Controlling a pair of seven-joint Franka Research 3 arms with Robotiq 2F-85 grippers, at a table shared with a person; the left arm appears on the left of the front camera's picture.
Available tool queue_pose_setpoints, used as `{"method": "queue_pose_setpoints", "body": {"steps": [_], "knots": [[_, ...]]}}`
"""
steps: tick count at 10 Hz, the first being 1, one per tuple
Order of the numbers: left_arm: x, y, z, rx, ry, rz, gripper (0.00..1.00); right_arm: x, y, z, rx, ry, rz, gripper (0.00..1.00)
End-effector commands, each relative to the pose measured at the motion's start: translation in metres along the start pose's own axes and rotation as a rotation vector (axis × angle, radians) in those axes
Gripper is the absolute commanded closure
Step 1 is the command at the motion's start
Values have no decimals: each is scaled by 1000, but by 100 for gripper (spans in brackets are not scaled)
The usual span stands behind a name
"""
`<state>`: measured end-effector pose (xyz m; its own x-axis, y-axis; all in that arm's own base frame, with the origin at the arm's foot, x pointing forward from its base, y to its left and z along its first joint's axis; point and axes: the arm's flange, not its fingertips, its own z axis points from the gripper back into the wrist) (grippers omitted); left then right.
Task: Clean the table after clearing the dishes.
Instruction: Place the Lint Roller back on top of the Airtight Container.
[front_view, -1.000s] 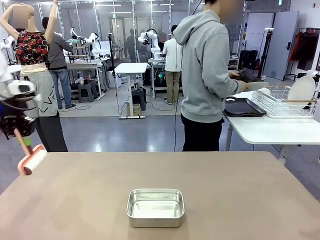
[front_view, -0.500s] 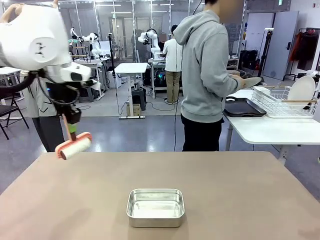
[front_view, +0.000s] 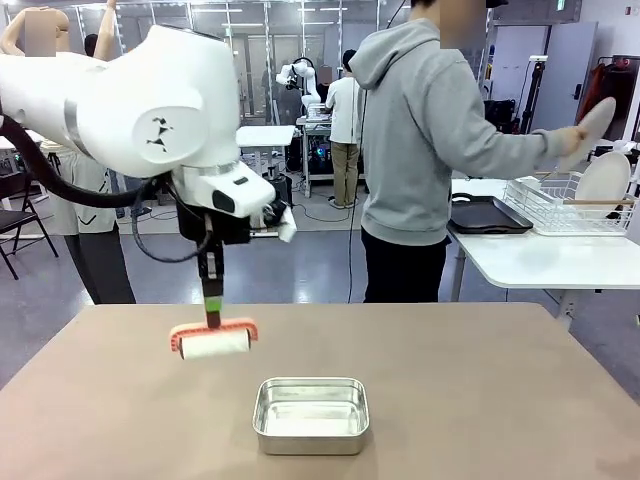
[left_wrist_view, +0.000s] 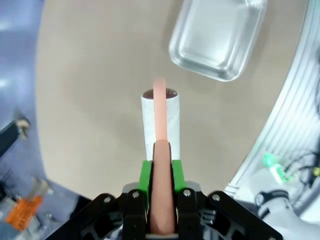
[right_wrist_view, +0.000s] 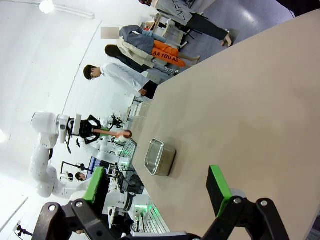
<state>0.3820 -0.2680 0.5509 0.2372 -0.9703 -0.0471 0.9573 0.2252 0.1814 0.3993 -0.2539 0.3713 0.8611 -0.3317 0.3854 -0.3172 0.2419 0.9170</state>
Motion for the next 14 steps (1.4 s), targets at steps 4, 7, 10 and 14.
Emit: {"method": "queue_pose_setpoints", "body": {"steps": [4,7,10,14], "knots": [[11,-19,1,7,-2,-56,80,0,4,0,-1,5,4,0],[24,-20,-6,-19,-7,-120,80,0,4,0,-1,5,4,0],[61,-22,-24,-66,-64,-227,80,0,4,0,-1,5,4,0],[116,-12,-35,-60,-80,-350,80,0,4,0,-1,5,4,0]]}}
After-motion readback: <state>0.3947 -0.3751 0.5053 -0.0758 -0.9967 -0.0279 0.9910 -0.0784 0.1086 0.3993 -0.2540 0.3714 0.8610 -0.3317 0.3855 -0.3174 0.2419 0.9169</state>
